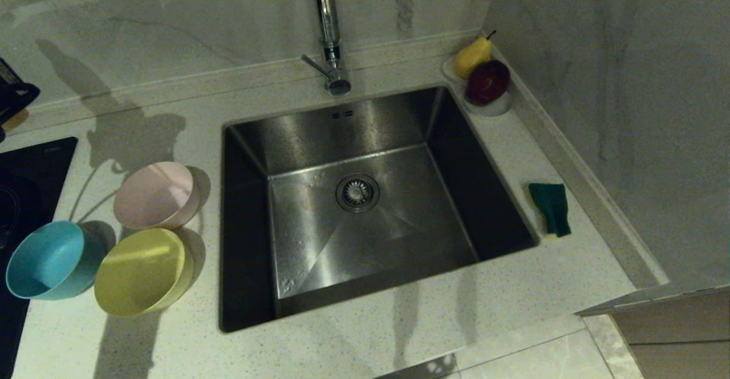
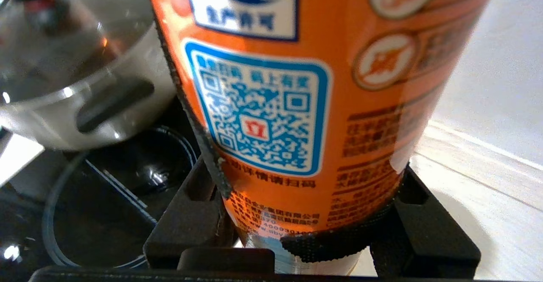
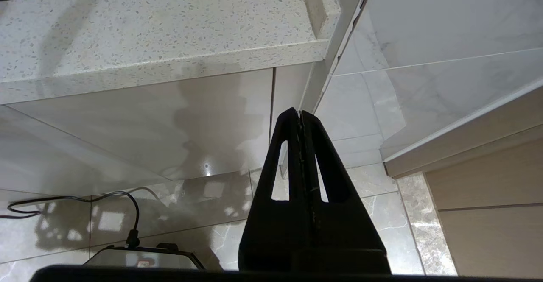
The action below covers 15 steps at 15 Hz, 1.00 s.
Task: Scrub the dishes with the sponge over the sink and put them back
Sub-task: Place the dish soap on the table
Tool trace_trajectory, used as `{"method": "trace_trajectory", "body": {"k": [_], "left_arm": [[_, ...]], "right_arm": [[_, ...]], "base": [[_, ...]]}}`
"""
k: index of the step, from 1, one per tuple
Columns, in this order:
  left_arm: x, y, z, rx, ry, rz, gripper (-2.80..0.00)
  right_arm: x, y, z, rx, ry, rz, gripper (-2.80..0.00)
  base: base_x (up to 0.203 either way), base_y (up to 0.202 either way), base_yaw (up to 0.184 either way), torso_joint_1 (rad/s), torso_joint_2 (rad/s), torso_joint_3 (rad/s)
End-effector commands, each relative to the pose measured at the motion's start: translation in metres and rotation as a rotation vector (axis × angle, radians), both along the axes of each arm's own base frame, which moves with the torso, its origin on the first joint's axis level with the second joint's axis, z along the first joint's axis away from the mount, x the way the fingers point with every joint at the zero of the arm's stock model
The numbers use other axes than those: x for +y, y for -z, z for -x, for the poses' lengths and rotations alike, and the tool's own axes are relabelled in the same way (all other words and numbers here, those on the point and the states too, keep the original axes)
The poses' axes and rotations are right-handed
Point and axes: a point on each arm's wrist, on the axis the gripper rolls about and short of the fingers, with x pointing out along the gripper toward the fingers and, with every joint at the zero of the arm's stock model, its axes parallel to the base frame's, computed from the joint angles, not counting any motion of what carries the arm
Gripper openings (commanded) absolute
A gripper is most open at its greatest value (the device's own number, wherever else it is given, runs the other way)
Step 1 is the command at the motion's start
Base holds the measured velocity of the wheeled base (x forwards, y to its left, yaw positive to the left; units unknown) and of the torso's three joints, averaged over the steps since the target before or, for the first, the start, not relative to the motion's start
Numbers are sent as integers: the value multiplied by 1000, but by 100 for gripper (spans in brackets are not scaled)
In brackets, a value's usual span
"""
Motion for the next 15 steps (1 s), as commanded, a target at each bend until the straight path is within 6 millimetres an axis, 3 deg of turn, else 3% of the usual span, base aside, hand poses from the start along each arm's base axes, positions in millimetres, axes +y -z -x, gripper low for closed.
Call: {"method": "trace_trajectory", "body": {"k": [1,9,15], "left_arm": [[14,36,-39,5,-33,10,-280],[32,82,-96,-68,-110,-85,-280],[39,97,-115,-78,-184,-98,-280]], "right_arm": [[0,0,0,1,0,0,-280],[0,0,0,2,0,0,-280],[0,0,0,1,0,0,-280]], "base": [[0,0,0,0,0,0],[0,0,0,0,0,0],[0,0,0,0,0,0]]}}
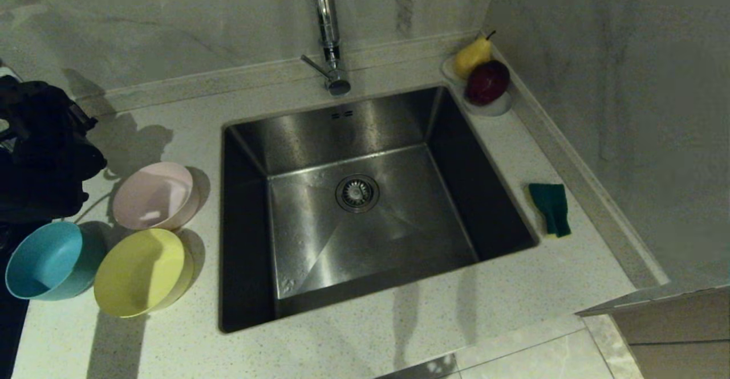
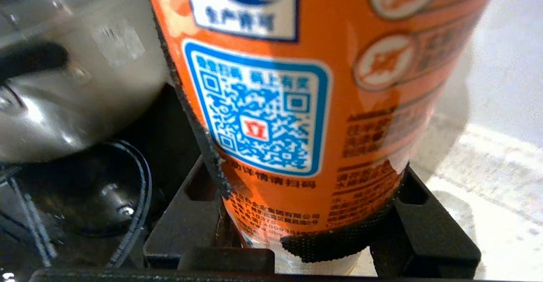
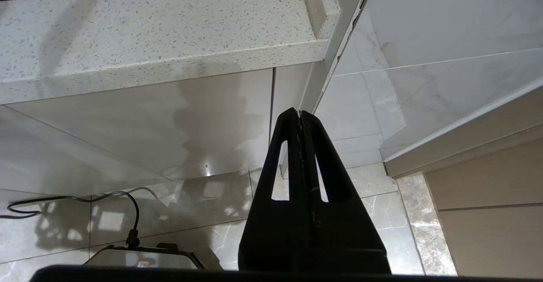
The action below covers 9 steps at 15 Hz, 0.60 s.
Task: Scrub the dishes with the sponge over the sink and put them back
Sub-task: Place the dish soap on the table
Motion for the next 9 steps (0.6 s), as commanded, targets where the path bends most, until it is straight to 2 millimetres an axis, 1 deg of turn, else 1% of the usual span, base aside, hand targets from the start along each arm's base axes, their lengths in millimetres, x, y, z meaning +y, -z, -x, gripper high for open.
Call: {"method": "trace_trajectory", "body": {"k": [1,3,6,9], "left_arm": [[3,15,-9,5,-23,13,-280],[4,18,-11,6,-25,19,-280],[4,31,-18,26,-31,31,-280],[6,34,-20,23,-33,37,-280]], "right_arm": [[0,0,0,1,0,0,-280],[0,0,0,1,0,0,-280],[0,0,0,1,0,0,-280],[0,0,0,1,0,0,-280]], "base": [[0,0,0,0,0,0],[0,0,0,0,0,0],[0,0,0,0,0,0],[0,0,0,0,0,0]]}}
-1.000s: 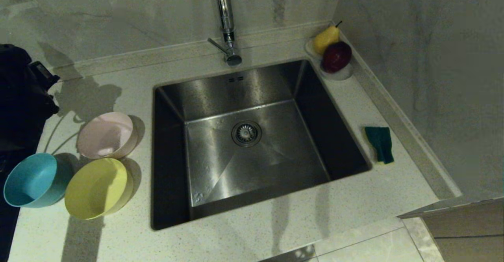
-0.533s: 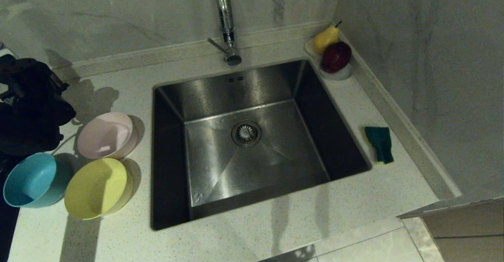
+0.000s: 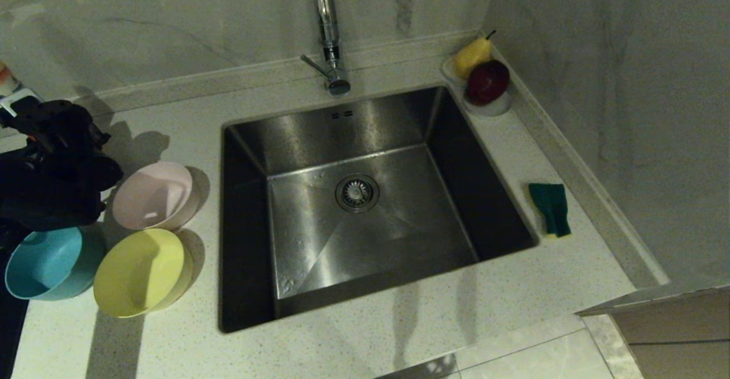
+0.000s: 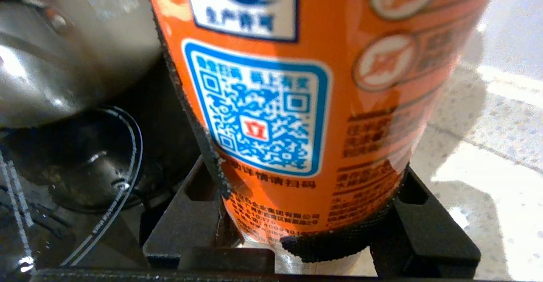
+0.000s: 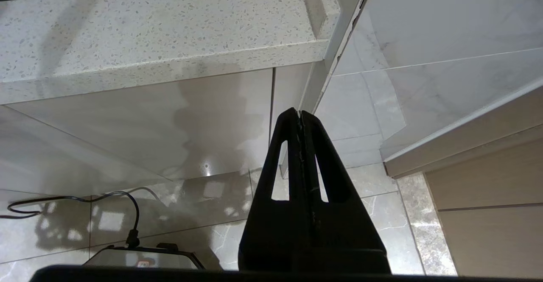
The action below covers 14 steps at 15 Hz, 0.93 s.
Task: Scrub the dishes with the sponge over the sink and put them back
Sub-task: Place the dish soap on the table
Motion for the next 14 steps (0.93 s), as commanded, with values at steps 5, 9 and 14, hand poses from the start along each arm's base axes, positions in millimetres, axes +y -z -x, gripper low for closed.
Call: {"method": "trace_trajectory", "body": {"k": [5,9,14], "left_arm": [[1,4,-4,-11,0,15,-280],[1,-3,-13,-52,10,5,-280],[-2,4,-34,-39,33,11,-280]], "right_arm": [[0,0,0,1,0,0,-280],[0,0,0,1,0,1,-280],[0,0,0,1,0,0,-280]], "base": [[0,0,0,0,0,0],[0,0,0,0,0,0],[0,0,0,0,0,0]]}}
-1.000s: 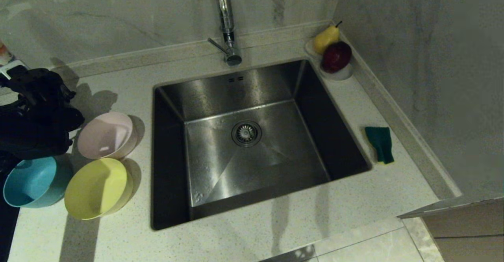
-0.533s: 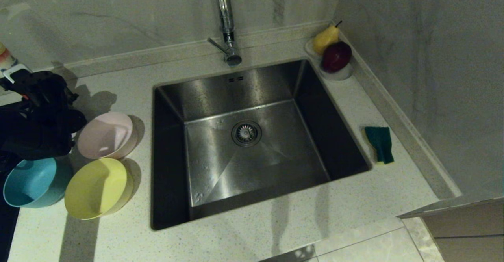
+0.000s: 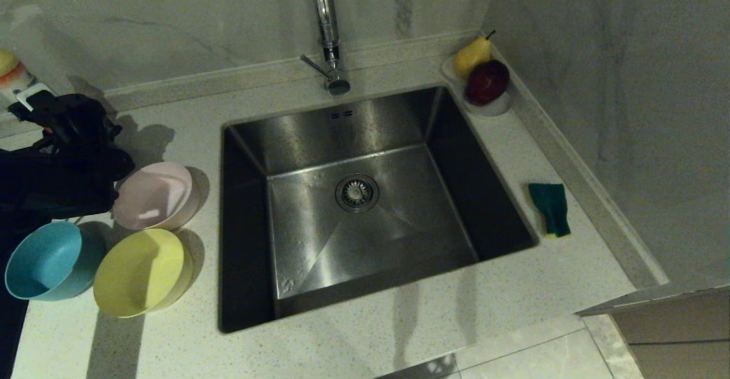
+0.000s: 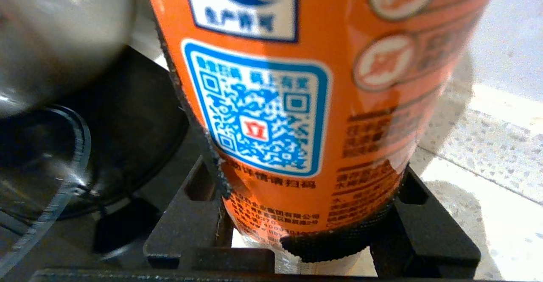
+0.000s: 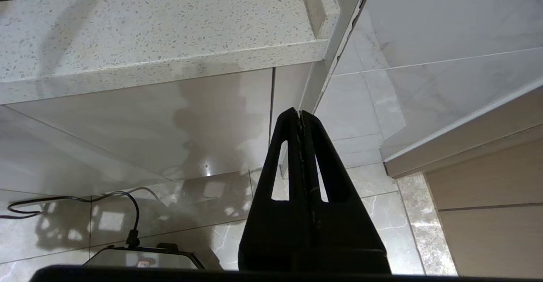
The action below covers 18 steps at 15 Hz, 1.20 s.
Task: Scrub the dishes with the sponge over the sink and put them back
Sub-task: Place the dish soap on the table
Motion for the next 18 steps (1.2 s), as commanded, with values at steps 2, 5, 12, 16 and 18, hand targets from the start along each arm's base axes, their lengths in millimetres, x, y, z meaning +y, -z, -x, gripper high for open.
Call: {"method": "trace_trajectory", "body": {"k": [2,5,12,16,18], "left_arm": [[-1,8,-14,1,7,3,-280],[-1,1,-17,-9,7,0,-280],[-4,-9,-18,-30,7,-7,-280],[-5,-12,-16,-36,5,-6,-280],[-6,-19,-13,-53,5,-10,-280]], "right_arm": [[0,0,0,1,0,0,-280],[0,0,0,1,0,0,-280],[0,0,0,1,0,0,-280],[0,0,0,1,0,0,-280],[0,0,0,1,0,0,-280]], "base": [[0,0,0,0,0,0],[0,0,0,0,0,0],[0,0,0,0,0,0],[0,0,0,0,0,0],[0,0,0,0,0,0]]}}
